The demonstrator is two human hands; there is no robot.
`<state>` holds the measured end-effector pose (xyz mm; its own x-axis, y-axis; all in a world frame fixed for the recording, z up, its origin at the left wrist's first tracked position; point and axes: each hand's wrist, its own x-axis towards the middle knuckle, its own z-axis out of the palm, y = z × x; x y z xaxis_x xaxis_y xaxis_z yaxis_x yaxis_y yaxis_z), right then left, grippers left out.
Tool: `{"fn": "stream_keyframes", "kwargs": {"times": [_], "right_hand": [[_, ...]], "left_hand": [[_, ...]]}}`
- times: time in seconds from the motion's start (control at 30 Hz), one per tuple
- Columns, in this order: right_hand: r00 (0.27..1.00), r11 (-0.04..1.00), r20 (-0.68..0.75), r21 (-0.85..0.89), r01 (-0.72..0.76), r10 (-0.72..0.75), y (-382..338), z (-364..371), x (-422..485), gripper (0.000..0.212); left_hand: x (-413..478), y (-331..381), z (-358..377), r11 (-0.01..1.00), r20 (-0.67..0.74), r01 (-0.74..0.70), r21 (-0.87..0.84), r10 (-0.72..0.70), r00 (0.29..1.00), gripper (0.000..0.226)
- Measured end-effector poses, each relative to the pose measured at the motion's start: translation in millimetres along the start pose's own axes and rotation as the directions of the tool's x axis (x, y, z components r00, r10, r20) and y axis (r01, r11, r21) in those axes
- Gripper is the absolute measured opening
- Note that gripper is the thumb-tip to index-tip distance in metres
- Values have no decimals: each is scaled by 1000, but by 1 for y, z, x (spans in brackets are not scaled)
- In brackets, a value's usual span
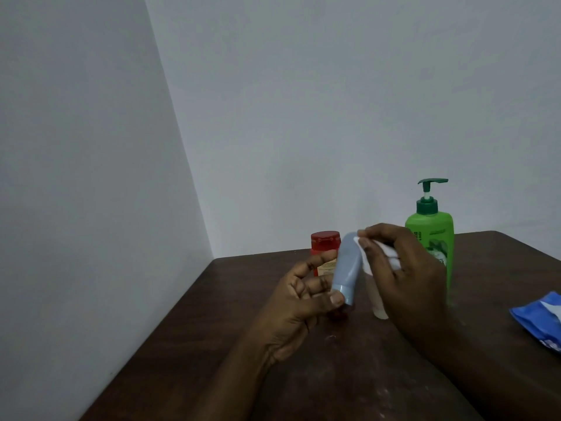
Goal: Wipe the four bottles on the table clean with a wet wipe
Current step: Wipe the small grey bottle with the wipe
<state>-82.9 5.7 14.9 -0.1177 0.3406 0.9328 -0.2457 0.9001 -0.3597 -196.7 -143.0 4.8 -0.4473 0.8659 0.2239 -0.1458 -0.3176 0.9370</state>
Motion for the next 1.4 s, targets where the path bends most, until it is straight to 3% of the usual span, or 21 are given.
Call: {"fn": "stream_keyframes", "kwargs": {"times": [0.13, 0.2, 0.43, 0.63, 0.7, 0.73, 0.8, 0.87, 1.07, 1.27, 1.4], "right_hand": [[999, 999, -15, 9, -45, 45, 6, -3, 4, 14], [1000, 1000, 9, -11, -2, 2, 7, -1, 1, 11], [945, 990, 299, 82, 115, -134, 1, 15, -17, 13], [916, 991, 381, 86, 98, -124, 9, 8, -11, 15], [940, 995, 329, 46, 85, -95, 12, 6, -8, 17], [952, 997, 296, 26, 76, -80, 13, 5, -6, 18], [973, 999, 226, 2, 45, -44, 13, 2, -3, 20], [986, 1000, 164, 4, -5, 4, 13, -1, -1, 26], [998, 998, 25, 35, -51, 50, 16, -11, 11, 36], [998, 999, -60, -2, -33, 33, 29, -23, 25, 33], [999, 999, -33, -29, -37, 36, 34, -20, 23, 30]], "left_hand": [[1, 0, 0, 998, 13, -20, 51, 19, 1000, 69], [1, 1, -1, 998, -9, -30, 63, 31, 999, 70], [3, 1, -8, 993, -129, -112, 33, 115, 985, 90], [7, 15, -20, 955, -324, -251, -161, 189, 927, 79], [9, 19, -31, 965, -421, -257, -50, 213, 882, 77], [9, 20, -35, 969, -466, -217, 115, 246, 850, 78], [8, 19, -45, 867, -483, -34, 497, 309, 820, 79], [8, 12, -54, 740, -430, 90, 667, 282, 858, 77], [11, -14, -65, 538, -325, 221, 813, 105, 940, 76], [15, -19, -74, 557, -356, 251, 792, 85, 931, 79], [17, -23, -79, 554, -382, 267, 788, 99, 919, 76]]}}
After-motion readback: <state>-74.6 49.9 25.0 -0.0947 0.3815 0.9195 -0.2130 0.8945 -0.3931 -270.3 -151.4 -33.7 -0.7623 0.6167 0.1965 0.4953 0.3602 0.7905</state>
